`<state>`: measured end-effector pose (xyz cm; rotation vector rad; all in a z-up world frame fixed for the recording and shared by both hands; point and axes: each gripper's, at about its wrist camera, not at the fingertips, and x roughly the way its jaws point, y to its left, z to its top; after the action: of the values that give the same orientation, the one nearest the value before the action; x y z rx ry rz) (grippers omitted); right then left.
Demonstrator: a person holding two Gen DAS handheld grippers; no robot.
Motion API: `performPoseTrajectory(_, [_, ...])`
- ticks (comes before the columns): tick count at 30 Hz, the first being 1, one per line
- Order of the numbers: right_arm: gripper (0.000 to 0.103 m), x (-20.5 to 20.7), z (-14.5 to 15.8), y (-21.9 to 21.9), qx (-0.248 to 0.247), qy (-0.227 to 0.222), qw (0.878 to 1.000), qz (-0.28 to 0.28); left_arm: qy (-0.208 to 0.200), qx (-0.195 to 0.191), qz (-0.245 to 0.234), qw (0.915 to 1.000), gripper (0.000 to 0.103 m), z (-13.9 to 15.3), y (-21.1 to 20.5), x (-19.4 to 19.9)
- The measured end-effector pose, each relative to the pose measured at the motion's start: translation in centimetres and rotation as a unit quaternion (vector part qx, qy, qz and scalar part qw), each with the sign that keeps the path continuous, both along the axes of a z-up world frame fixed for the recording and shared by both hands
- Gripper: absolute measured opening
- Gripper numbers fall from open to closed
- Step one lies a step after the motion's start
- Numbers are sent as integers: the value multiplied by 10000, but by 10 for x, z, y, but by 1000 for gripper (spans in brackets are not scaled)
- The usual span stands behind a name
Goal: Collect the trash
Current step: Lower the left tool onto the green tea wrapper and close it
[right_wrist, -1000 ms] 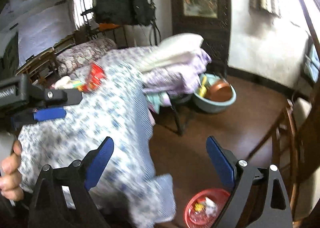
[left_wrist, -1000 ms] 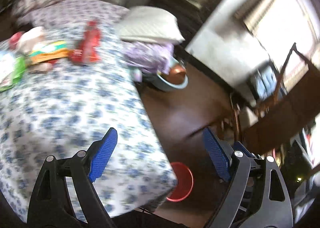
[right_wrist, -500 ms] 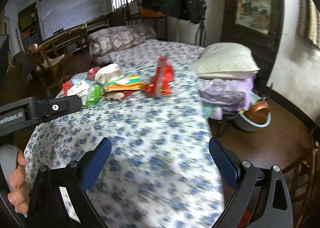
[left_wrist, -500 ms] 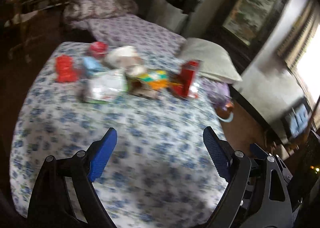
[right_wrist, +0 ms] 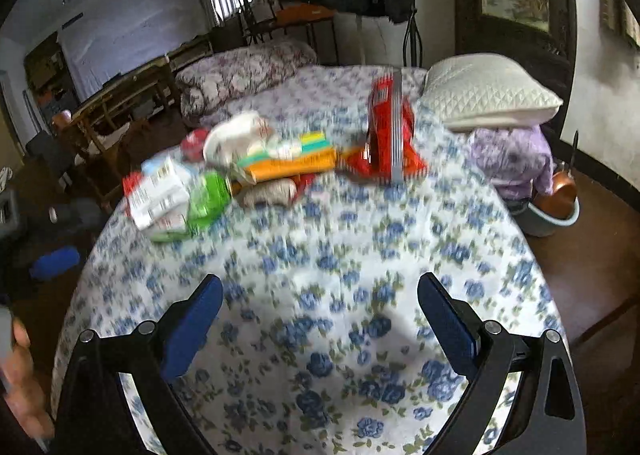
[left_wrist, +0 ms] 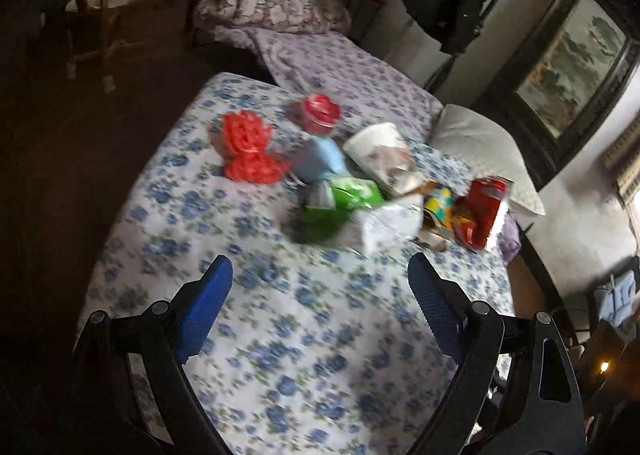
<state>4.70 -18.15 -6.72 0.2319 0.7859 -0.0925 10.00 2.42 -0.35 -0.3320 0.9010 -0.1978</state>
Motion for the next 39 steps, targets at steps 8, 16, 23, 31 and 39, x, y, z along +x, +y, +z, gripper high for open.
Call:
performPoseTrajectory(8, [96, -7, 6, -11, 90, -136, 9998, -59, -190, 219, -68, 9996, 86, 12, -21, 18])
performPoseTrajectory(16, [96, -6, 11, -11, -6, -202, 9998, -12, -90, 404, -74, 9991, 86, 9, -60, 52])
performPoseTrajectory(23, [96, -6, 16, -10, -13, -264, 9996, 35, 368, 582, -187, 9974, 87, -25, -56, 49])
performPoseTrajectory(31, [96, -10, 16, -18, -53, -299, 9994, -142, 861, 20, -577, 9946, 85, -19, -28, 13])
performPoseTrajectory(39, [96, -13, 19, -27, -89, -391, 9988, -290, 751, -230, -910, 9927, 85, -5, -27, 0])
